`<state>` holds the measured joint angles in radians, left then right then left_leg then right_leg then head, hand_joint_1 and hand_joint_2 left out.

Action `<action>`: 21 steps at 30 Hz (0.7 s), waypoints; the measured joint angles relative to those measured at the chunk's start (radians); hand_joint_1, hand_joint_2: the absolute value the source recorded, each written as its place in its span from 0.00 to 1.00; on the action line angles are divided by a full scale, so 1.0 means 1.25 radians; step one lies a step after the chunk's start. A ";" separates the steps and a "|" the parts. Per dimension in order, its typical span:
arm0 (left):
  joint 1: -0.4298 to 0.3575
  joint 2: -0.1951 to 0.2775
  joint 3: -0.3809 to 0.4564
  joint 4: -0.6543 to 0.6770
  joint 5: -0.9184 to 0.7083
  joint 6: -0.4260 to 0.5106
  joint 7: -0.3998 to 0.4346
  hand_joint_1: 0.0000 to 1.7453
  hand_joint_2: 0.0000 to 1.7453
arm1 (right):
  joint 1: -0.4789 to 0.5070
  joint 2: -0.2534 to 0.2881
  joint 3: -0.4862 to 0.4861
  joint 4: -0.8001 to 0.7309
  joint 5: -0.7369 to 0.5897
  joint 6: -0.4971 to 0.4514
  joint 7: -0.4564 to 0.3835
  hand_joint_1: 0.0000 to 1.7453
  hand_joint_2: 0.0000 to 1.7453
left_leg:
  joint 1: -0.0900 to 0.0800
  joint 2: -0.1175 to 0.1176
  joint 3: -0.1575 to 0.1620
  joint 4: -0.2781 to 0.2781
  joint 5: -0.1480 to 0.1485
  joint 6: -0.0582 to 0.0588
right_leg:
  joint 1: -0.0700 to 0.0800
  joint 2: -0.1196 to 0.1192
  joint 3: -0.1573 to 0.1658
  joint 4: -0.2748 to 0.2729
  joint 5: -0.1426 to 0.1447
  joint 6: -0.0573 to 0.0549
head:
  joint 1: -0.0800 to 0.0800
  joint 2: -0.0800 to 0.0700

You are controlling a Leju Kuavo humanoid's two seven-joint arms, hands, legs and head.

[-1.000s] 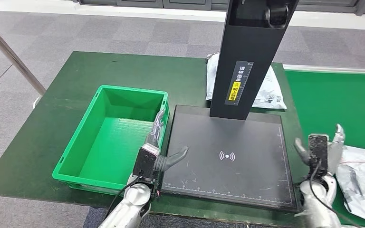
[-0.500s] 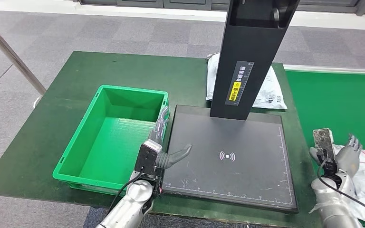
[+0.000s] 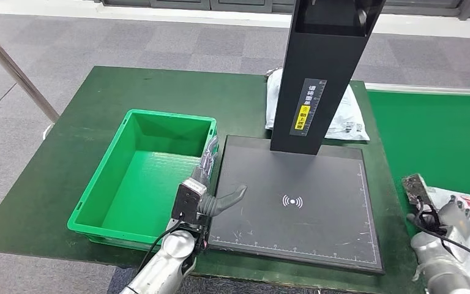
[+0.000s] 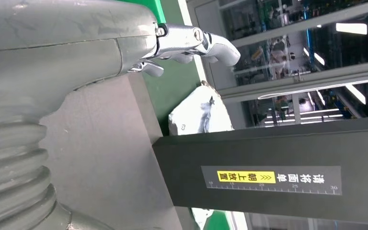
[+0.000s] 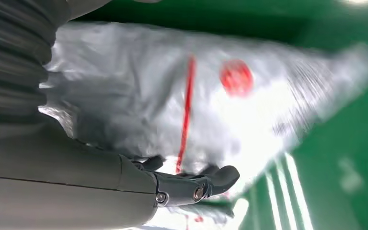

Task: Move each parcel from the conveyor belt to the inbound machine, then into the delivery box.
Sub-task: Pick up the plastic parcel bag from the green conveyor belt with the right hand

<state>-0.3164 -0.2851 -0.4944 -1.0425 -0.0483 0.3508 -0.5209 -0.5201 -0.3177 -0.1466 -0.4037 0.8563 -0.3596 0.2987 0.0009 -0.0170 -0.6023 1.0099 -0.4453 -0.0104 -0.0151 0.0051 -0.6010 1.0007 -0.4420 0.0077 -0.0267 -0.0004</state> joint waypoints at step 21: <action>0.000 0.010 0.000 0.004 0.004 -0.021 0.016 0.00 1.00 | -0.030 -0.041 0.054 0.059 0.243 0.110 0.154 1.00 1.00 | 0.000 -0.004 0.001 0.000 0.000 0.002 | 0.000 -0.003 0.004 0.000 -0.001 0.002 | 0.000 0.000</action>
<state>-0.3166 -0.2732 -0.4944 -1.0380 -0.0432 0.3245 -0.5009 -0.5574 -0.3695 -0.0790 -0.3301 1.1603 -0.2225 0.4918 0.0011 -0.0215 -0.6012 1.0103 -0.4456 -0.0083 -0.0148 0.0017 -0.5960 1.0004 -0.4434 0.0106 -0.0268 -0.0004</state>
